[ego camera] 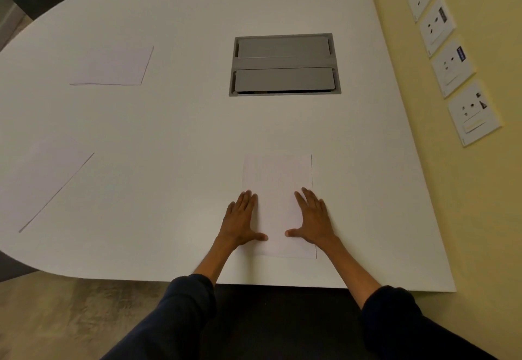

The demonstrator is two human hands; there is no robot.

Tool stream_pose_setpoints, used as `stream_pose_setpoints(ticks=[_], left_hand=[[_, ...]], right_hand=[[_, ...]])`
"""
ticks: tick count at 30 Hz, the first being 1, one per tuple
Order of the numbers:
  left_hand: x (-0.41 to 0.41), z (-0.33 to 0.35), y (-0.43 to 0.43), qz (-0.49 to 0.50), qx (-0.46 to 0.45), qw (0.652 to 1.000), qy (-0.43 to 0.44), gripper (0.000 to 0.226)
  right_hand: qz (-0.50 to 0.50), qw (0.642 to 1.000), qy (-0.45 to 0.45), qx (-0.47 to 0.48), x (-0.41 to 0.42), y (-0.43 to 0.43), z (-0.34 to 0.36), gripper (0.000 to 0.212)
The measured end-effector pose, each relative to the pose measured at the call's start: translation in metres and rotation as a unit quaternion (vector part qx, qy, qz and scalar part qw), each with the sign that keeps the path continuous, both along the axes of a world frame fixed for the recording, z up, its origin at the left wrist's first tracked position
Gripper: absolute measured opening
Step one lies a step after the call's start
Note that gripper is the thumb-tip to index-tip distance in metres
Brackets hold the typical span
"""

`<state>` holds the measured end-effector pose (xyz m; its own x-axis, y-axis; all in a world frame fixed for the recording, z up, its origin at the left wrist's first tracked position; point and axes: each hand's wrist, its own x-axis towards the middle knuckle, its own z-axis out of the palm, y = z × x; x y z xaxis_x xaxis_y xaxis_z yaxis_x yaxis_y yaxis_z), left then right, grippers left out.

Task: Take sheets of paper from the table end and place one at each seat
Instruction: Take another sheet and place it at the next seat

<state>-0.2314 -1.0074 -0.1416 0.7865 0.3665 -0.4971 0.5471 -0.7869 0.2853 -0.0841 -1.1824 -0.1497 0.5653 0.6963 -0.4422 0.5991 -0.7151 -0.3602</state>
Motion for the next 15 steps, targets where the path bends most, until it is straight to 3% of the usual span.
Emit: stream_pose_setpoints(ticks=[12,15], left_hand=[[-0.003,0.006,0.002,-0.017,-0.005,1.0,-0.01,0.121],[-0.004,0.013,-0.003,0.017,-0.003,0.999,-0.051,0.109]], right_hand=[[-0.016,1.0,-0.001,0.02,0.0,0.002,-0.003,0.12],[-0.041,0.997,-0.019,0.058,-0.001,0.002,0.004,0.116]])
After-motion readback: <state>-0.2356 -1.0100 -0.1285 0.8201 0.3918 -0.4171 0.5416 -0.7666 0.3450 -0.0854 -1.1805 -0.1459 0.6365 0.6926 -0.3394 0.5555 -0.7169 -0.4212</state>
